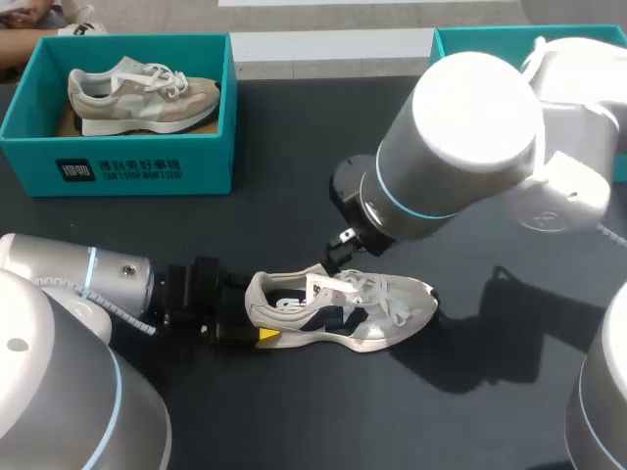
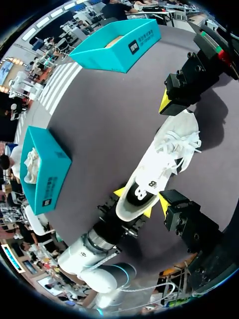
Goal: Take the shoe out of the shoebox, open the shoe tongue, remove and reinsert the insole, then place the shoe into the shoebox
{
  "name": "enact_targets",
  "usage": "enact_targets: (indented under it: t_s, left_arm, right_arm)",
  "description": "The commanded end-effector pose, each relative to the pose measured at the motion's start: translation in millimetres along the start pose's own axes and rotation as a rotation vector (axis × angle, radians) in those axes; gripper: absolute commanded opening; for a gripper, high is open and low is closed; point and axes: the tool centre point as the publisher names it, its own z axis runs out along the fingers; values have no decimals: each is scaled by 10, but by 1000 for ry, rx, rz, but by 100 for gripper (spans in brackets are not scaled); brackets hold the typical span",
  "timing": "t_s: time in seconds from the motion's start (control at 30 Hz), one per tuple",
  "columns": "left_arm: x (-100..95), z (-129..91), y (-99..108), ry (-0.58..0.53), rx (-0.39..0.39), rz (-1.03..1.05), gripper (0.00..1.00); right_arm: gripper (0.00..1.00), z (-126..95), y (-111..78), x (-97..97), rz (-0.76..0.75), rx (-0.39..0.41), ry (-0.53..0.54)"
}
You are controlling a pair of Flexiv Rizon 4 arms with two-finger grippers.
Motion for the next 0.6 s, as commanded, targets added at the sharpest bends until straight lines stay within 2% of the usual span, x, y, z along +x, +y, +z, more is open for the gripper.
enact_targets:
  t_s: [0.03,0.53,0.6]
  left_arm:
    - [10,59,58,0,-1,0,0]
    - [10,59,58,0,-1,0,0]
    - [10,59,58,0,-1,0,0]
  right_arm:
    - [100,331,168,237,2,21,-66]
    - [100,331,168,237,2,21,-66]
    - [100,370,145,221,130,50,-99]
